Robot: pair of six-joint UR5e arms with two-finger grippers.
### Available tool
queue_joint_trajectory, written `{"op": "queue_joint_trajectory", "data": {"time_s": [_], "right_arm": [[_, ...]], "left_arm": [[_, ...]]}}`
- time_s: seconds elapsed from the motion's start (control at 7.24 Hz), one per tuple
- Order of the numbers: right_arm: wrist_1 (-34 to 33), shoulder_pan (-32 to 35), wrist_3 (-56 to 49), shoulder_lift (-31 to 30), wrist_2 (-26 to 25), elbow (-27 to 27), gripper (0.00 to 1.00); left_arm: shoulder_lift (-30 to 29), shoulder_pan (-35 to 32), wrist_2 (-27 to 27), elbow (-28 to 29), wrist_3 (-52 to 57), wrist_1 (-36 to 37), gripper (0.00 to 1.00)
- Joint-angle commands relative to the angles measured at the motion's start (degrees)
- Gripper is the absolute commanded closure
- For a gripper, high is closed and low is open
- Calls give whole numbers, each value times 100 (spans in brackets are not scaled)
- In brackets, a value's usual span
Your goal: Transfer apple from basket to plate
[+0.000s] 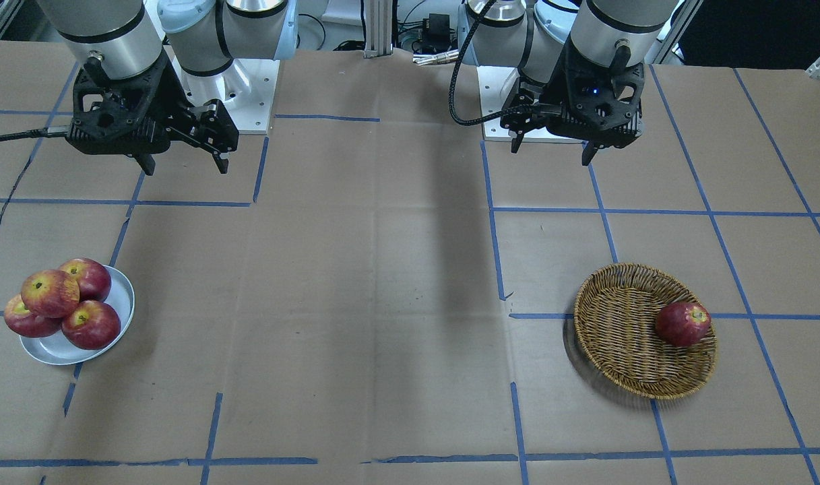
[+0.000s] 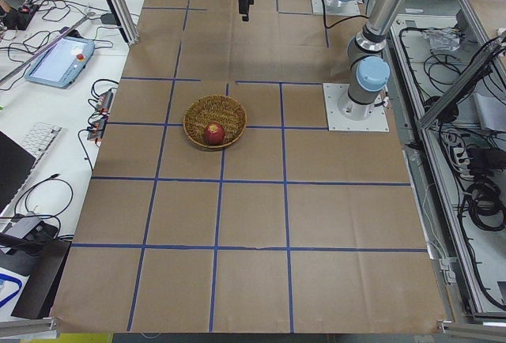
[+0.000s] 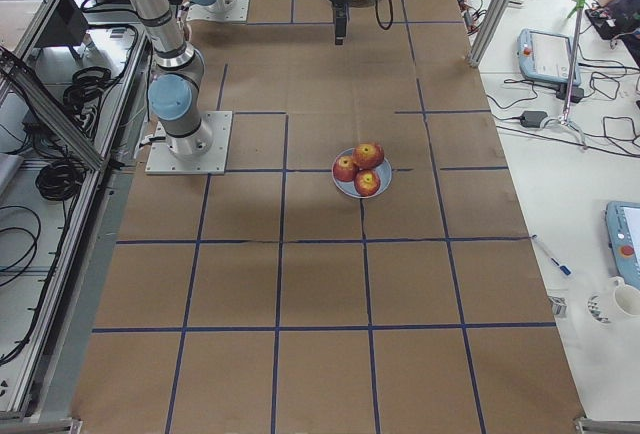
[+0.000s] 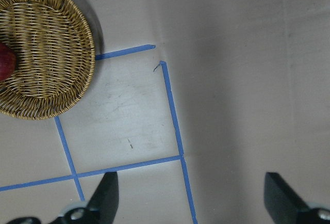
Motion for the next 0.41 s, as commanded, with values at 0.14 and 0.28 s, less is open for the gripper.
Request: {"op": "queue_joint_trajectory", "data": {"time_s": [0.14, 0.28], "right_arm": [[6, 5, -1, -3, 9, 30, 0], [6, 5, -1, -3, 10, 38, 0]], "left_arm": [[-2, 0, -6, 0, -7, 0, 1], [-2, 0, -6, 0, -7, 9, 1]]}}
